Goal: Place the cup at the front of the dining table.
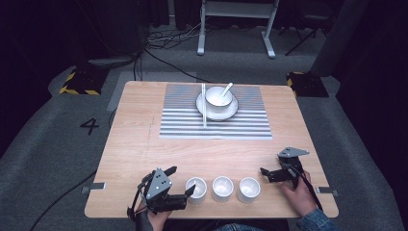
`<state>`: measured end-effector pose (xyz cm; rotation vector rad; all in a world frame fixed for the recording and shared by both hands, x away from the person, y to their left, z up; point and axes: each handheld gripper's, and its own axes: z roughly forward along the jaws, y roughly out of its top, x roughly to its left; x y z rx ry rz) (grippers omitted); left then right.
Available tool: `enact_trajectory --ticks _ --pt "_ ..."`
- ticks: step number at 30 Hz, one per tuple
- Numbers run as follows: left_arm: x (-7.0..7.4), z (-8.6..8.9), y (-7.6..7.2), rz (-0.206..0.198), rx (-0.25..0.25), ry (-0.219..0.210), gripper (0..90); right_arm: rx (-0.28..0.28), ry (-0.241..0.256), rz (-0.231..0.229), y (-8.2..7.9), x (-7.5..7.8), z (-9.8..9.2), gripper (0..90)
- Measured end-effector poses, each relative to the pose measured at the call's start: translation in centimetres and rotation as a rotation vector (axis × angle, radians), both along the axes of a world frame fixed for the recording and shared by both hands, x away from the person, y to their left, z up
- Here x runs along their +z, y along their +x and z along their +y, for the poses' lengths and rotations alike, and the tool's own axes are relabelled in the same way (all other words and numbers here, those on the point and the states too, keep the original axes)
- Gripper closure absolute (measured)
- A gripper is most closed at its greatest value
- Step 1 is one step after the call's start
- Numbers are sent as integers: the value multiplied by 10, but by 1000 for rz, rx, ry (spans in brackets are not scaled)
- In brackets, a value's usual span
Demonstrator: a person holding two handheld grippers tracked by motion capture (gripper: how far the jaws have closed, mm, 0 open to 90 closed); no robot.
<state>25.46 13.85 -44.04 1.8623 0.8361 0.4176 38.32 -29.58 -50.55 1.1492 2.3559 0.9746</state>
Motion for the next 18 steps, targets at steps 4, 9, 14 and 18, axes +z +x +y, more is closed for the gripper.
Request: enact_trajectory --ticks 4,9,14,18 --pt "2 -11 -6 4 -27 -4 154 0 0 0 0 0 0 3" --pt "-3 -19 -8 -5 -48 -17 148 0 0 0 0 0 0 3" --pt "-11 -27 -8 -7 -30 -22 148 0 0 0 0 0 0 3" --pt "-18 -32 -8 -3 -25 -12 148 0 0 0 0 0 0 3"
